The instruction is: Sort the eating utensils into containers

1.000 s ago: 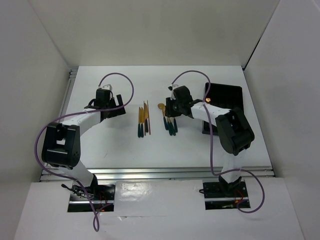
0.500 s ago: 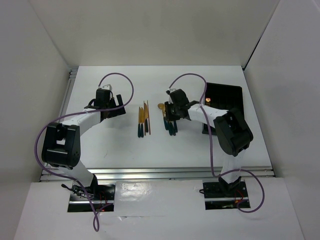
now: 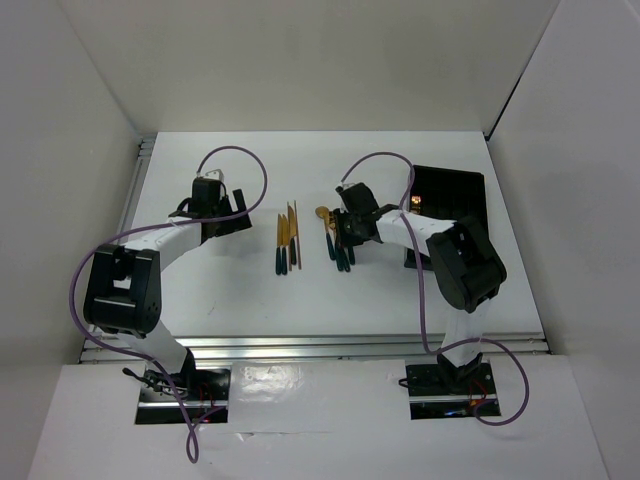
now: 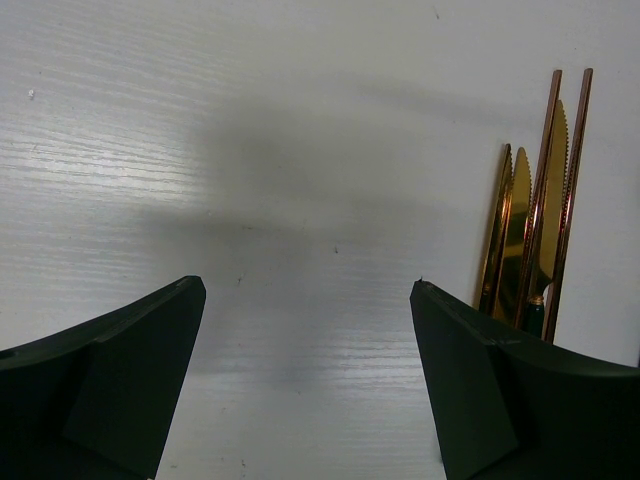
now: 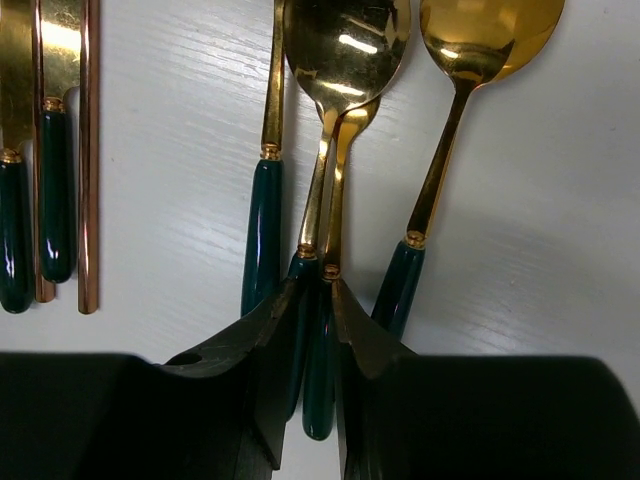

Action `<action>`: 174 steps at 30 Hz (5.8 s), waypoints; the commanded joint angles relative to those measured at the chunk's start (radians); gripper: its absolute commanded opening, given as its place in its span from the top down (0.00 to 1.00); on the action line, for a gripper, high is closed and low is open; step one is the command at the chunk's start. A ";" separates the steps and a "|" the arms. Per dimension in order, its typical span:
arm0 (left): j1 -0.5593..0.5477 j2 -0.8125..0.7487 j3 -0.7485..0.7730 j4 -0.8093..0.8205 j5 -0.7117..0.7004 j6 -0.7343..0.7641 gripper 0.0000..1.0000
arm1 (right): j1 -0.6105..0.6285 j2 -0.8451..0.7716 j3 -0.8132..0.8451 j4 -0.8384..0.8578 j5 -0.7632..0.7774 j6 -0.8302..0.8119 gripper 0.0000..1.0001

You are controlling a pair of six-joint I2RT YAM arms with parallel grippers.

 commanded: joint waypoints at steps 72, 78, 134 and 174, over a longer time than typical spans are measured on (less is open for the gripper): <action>0.005 -0.010 0.022 0.013 -0.001 0.000 0.01 | -0.054 -0.245 0.170 -0.143 0.209 -0.003 0.93; 0.014 -0.010 0.022 0.013 -0.001 0.000 0.01 | -0.273 -0.352 0.072 -0.121 0.272 -0.021 0.93; 0.014 0.010 0.033 0.013 -0.005 0.000 0.01 | -0.564 -0.181 -0.062 -0.144 0.126 -0.113 0.83; 0.014 0.019 0.033 0.013 0.008 0.000 0.01 | 0.082 -0.032 0.102 0.055 -0.029 -0.015 0.52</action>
